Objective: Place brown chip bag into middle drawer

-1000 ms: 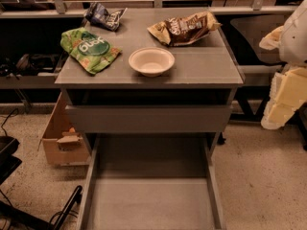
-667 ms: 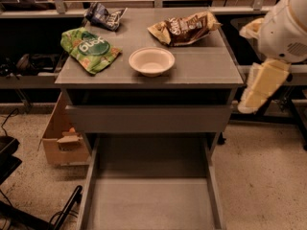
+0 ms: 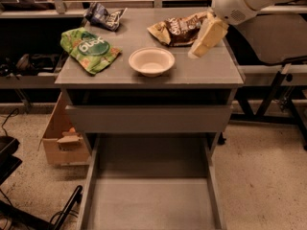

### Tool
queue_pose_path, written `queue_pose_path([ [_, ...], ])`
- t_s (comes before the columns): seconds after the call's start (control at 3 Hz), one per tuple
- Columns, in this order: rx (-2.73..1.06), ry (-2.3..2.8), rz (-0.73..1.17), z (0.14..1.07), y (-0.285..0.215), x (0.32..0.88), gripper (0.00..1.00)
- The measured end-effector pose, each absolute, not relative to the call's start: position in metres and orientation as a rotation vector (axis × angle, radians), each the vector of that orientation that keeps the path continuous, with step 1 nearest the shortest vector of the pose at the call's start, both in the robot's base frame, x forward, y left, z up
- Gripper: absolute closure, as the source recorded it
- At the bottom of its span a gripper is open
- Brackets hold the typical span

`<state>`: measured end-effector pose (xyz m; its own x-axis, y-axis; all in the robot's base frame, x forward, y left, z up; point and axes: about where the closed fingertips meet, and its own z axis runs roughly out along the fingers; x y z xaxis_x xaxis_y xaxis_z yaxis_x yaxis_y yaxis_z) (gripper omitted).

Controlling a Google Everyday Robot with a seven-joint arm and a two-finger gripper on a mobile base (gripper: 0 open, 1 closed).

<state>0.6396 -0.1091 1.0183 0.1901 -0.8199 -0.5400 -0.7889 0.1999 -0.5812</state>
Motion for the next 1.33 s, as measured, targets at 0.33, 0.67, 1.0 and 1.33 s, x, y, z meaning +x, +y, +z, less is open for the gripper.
queue_pose_path([
  [0.33, -1.571, 1.579, -0.043, 1.018, -0.109, 0.639, 0.0],
  [0.67, -1.547, 1.532, -0.042, 1.008, -0.107, 0.675, 0.0],
  [1.0, -1.524, 1.481, -0.013, 0.986, -0.099, 0.74, 0.0],
  [1.33, -1.494, 1.477, -0.025, 0.969, -0.09, 0.798, 0.0],
])
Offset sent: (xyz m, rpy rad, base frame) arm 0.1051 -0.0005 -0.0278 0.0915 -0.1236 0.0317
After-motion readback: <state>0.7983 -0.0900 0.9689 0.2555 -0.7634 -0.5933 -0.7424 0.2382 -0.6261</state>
